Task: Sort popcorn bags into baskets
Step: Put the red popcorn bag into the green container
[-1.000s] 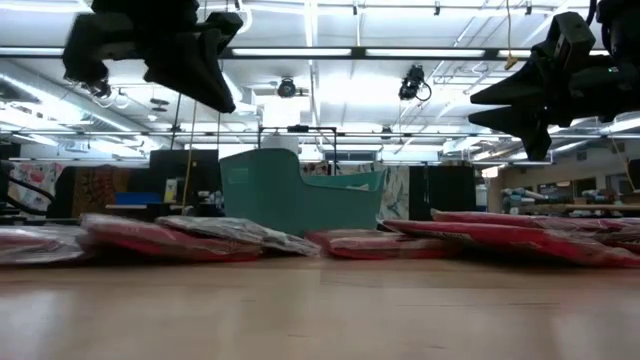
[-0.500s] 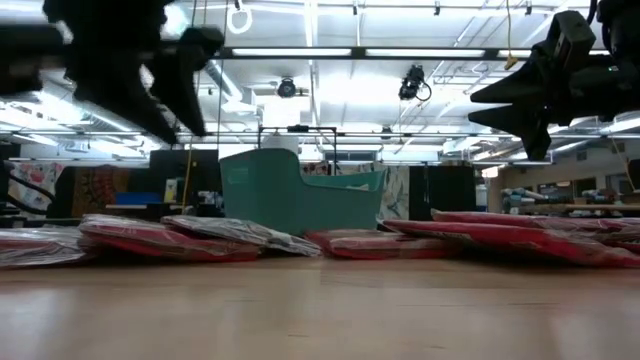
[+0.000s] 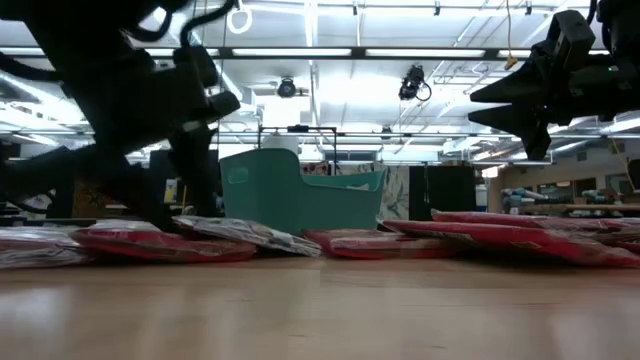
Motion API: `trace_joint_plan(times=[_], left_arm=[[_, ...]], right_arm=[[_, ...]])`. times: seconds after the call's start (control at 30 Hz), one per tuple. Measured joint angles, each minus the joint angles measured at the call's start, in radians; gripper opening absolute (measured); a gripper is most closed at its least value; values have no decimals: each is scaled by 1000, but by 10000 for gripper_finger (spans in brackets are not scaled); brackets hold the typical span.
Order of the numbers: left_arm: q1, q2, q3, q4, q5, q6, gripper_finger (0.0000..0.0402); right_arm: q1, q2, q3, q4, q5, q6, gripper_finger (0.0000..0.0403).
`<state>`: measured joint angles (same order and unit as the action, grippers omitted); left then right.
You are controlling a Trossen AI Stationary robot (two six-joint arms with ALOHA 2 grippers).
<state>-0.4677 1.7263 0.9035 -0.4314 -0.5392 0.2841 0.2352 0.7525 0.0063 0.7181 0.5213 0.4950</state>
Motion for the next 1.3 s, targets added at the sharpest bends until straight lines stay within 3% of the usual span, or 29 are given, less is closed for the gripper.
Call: trace_joint_plan(times=[0.17,0.43,0.63,1.0,1.3], left_arm=[[34,8,2,3,48,0,149],[86,9,0,4,72,-5,13],[84,-22,29,-61,101,-10,8],[97,-160,245,-174,72,-49,6],[307,-203,389,-160,58,-296,11]], right_arm=[[0,0,0,-1,0,0,158],[0,0,0,0,0,0,158],[0,0,0,-1,0,0,158],[0,6,0,7,0,0,158],[0,8,0,5,0,0,158]])
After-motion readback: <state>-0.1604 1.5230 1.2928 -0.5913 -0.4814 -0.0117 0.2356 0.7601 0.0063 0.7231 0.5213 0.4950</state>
